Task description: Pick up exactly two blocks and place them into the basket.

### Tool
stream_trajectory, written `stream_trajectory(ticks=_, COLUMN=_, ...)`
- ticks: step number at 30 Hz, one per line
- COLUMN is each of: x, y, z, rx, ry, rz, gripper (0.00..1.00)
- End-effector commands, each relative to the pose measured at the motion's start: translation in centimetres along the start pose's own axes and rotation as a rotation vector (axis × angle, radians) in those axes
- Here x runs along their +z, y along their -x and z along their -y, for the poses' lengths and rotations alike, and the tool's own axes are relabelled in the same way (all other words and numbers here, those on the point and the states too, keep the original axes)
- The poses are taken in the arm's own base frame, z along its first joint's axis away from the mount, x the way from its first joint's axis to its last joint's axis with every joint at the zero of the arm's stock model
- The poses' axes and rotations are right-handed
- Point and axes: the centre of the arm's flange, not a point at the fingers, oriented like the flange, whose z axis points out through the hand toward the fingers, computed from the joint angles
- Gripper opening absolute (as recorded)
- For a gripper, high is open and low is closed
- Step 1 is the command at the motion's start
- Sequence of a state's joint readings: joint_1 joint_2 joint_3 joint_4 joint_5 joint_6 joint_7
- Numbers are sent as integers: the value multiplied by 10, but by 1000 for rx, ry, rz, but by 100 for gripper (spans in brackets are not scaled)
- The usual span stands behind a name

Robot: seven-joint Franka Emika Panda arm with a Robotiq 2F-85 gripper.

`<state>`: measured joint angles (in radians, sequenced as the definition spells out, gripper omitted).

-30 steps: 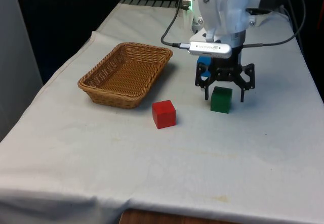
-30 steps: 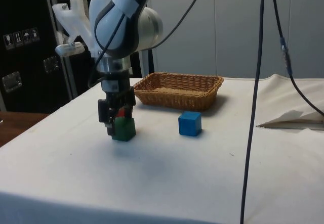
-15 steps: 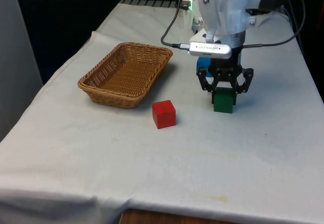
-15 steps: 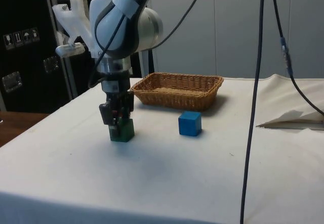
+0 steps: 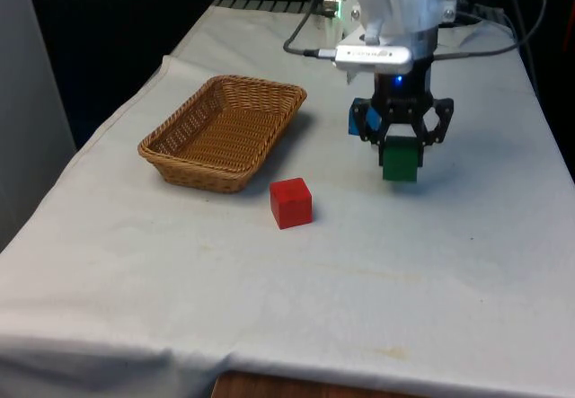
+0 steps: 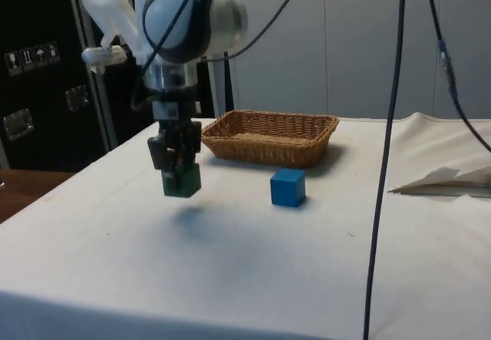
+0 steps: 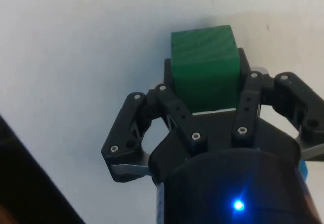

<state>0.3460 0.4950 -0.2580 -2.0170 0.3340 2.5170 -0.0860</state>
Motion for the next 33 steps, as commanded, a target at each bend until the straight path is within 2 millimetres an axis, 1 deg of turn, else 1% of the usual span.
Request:
stream_trajectory(ticks=1, x=-4, y=2, z=0, rx=0, ry=5, rz=3, gripper=0)
stream_trajectory(ticks=3, x=-16, y=3, z=-2, rx=-3, ry=1, rz=2, gripper=0)
stream_trajectory(ticks=4, x=-10, y=1, z=0, rx=-3, ry=-2, rz=-2, gripper=0)
stream_trajectory(ticks=7, x=-26, y=4, z=-3, rx=-7, ry=-2, rz=3, gripper=0)
stream_trajectory(ticks=12, x=-44, y=8, z=-10, rx=-16, ry=-7, rz=3, gripper=0)
stream_trajectory(ticks=13, x=-41, y=6, z=-7, rx=-12, ry=-11, rz=2, gripper=0)
stream_trajectory(ticks=14, x=-46, y=8, z=-11, rx=-18, ry=-7, rz=2, gripper=0)
stream_trajectory(ticks=20, x=-57, y=15, z=-22, rx=-33, ry=-6, rz=-3, gripper=0)
stream_trajectory(ticks=21, x=-54, y=13, z=-20, rx=-28, ry=-9, rz=-4, gripper=0)
stream_trajectory(ticks=22, x=-61, y=17, z=-26, rx=-39, ry=-7, rz=-8, gripper=0)
stream_trajectory(ticks=26, x=-65, y=22, z=-35, rx=-50, ry=-8, rz=-10, gripper=0)
stream_trajectory(ticks=29, x=-67, y=24, z=-46, rx=-60, ry=-9, rz=-13, gripper=0)
stream_trajectory(ticks=30, x=-66, y=23, z=-43, rx=-57, ry=-9, rz=-11, gripper=0)
stream_trajectory(ticks=33, x=-68, y=24, z=-55, rx=-66, ry=-7, rz=-14, gripper=0)
